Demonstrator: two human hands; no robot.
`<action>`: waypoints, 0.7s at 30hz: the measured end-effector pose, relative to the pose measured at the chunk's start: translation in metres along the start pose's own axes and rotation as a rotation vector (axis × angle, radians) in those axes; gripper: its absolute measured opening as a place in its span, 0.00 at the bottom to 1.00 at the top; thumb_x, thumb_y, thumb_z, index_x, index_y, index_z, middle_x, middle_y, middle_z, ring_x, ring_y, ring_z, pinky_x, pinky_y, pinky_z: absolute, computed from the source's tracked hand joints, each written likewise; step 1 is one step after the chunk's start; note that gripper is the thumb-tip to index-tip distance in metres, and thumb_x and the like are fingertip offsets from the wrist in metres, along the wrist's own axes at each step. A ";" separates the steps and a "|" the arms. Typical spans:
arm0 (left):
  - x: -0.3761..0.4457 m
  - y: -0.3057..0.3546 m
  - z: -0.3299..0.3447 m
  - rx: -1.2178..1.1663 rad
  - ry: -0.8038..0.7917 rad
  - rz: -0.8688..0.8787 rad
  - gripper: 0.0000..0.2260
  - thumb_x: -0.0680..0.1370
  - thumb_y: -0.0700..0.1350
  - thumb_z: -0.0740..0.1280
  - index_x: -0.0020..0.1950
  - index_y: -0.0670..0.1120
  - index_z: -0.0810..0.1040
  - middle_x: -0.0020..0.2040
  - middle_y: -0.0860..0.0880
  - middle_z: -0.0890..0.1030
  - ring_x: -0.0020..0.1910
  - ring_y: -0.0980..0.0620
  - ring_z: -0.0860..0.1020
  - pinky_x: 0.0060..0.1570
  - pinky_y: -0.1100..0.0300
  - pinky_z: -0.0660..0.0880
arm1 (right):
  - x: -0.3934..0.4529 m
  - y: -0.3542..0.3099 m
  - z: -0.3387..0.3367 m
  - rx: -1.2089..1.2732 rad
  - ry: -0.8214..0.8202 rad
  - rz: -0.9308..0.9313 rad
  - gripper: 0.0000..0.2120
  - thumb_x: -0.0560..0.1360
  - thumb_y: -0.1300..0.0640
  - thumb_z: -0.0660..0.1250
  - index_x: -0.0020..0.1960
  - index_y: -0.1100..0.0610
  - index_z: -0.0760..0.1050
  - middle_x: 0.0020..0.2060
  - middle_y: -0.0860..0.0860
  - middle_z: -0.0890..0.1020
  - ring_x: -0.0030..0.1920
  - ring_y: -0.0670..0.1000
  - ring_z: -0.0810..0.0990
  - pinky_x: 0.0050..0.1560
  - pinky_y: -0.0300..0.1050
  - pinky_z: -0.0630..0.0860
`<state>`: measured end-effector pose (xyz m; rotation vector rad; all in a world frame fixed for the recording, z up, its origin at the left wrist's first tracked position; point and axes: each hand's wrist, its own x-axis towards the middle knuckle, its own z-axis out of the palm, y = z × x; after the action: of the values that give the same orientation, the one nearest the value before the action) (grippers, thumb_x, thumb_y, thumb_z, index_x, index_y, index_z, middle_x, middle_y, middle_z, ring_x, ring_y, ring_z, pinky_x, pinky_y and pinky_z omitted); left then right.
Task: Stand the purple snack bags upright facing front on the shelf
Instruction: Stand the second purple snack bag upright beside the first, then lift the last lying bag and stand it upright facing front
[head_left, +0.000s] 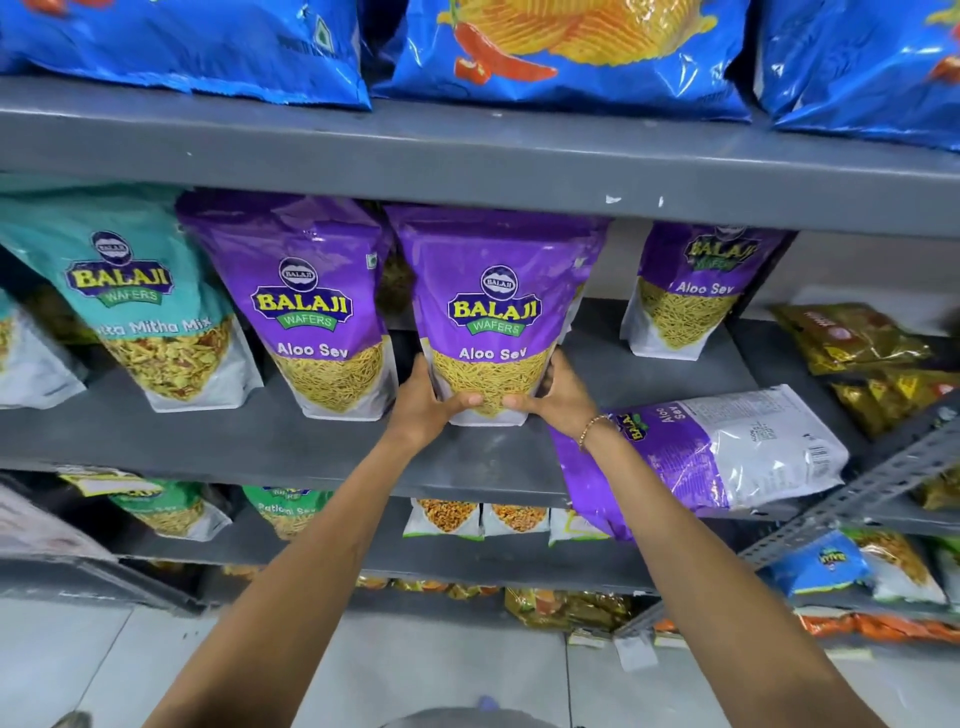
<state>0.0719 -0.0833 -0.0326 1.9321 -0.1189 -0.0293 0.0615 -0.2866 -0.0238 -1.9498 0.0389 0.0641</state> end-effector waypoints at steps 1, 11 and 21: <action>-0.001 0.002 0.000 0.004 -0.019 -0.012 0.33 0.68 0.50 0.76 0.65 0.47 0.62 0.59 0.55 0.74 0.58 0.55 0.72 0.46 0.74 0.69 | -0.002 -0.003 -0.002 -0.018 -0.036 0.019 0.43 0.59 0.50 0.80 0.66 0.52 0.60 0.65 0.54 0.73 0.66 0.56 0.72 0.65 0.60 0.72; -0.077 0.036 0.028 -0.016 0.211 -0.014 0.09 0.77 0.46 0.67 0.49 0.42 0.71 0.46 0.46 0.78 0.38 0.56 0.76 0.43 0.65 0.73 | -0.038 -0.011 -0.077 -0.421 0.111 0.034 0.17 0.74 0.59 0.67 0.63 0.59 0.72 0.64 0.56 0.76 0.64 0.56 0.73 0.66 0.49 0.68; -0.146 0.140 0.183 -0.554 -0.757 -0.444 0.11 0.82 0.46 0.57 0.47 0.44 0.76 0.30 0.52 0.82 0.26 0.58 0.78 0.33 0.65 0.76 | -0.039 -0.008 -0.230 -0.828 0.073 0.199 0.09 0.74 0.64 0.63 0.53 0.63 0.79 0.56 0.61 0.81 0.52 0.56 0.77 0.50 0.42 0.72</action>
<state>-0.0972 -0.2886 0.0276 1.2758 -0.1597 -0.9880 0.0296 -0.4978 0.0707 -2.7699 0.2940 0.1596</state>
